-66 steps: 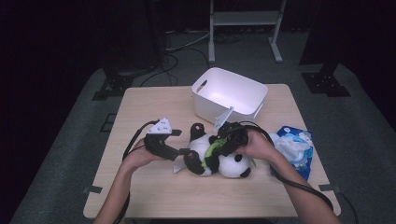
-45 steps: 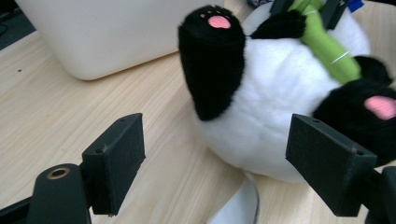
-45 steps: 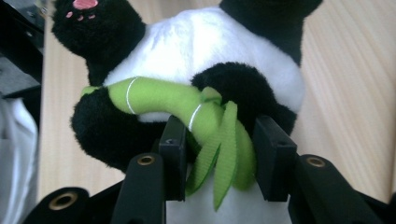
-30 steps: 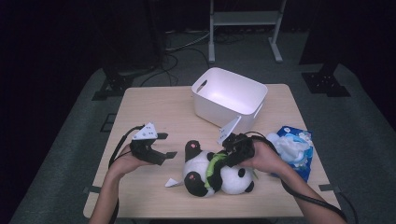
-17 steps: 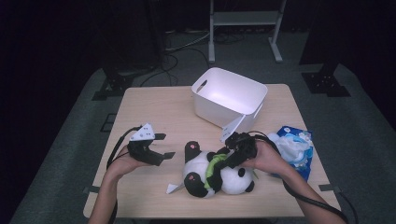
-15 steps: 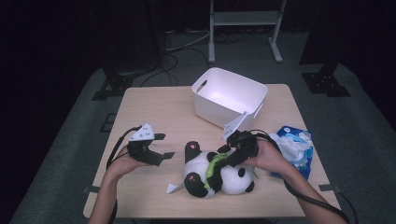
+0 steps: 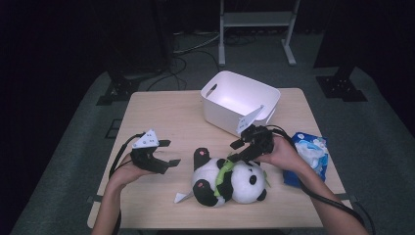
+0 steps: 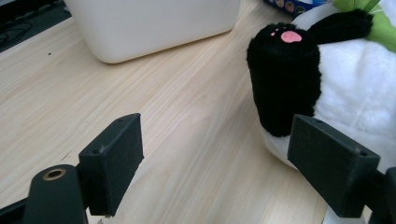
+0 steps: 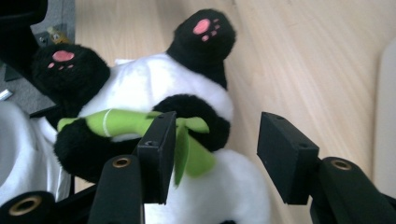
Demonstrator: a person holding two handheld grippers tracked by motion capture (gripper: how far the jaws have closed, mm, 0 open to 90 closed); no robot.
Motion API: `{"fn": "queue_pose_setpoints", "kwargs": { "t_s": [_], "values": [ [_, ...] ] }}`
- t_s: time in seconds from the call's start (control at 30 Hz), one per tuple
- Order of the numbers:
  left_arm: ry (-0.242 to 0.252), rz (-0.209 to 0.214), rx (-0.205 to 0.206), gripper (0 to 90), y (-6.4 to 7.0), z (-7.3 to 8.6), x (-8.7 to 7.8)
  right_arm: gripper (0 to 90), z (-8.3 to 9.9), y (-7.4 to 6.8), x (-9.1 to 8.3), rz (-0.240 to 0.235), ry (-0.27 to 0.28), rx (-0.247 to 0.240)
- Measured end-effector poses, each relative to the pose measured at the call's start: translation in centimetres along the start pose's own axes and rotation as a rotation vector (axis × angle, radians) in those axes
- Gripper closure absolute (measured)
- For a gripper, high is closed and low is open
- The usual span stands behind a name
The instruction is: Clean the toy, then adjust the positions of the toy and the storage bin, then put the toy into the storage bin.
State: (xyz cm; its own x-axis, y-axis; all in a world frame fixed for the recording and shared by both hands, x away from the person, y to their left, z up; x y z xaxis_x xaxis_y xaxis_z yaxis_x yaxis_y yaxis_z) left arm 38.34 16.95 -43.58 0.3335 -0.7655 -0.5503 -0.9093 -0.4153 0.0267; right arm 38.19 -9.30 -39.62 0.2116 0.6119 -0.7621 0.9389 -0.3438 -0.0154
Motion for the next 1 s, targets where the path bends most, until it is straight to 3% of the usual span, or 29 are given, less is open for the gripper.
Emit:
{"fn": "queue_pose_setpoints", "kwargs": {
  "t_s": [0.33, 0.53, 1.0],
  "values": [
    [0.004, -0.012, -0.012, 14.4, -0.4, 0.3, -0.4, 39.0, -0.5, 2.6, -0.5, 0.04, 0.025, 0.03],
    [0.003, -0.028, -0.018, 10.7, -0.6, 0.4, -0.9, 37.2, -0.7, 4.0, -0.4, 0.058, 0.01, 0.042],
    [0.017, -0.03, -0.018, 10.1, -0.7, 0.3, -1.5, 36.5, -2.0, 5.3, -0.7, 0.075, 0.011, 0.044]
  ]
}}
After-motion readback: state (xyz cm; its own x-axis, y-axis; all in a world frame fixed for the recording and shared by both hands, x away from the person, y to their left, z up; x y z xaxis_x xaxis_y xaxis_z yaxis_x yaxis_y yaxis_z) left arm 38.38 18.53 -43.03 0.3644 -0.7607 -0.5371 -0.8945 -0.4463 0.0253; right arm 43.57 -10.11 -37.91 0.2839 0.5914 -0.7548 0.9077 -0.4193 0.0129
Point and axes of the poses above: each handheld gripper's, and its own axes: x roughly forward along the jaws, z roughly out of its underside, y roughly to its right, the point moved 7 cm from there along x, roughly forward along the jaws, and after that the axes turned 6 degrees about z, right-handed, at the moved point
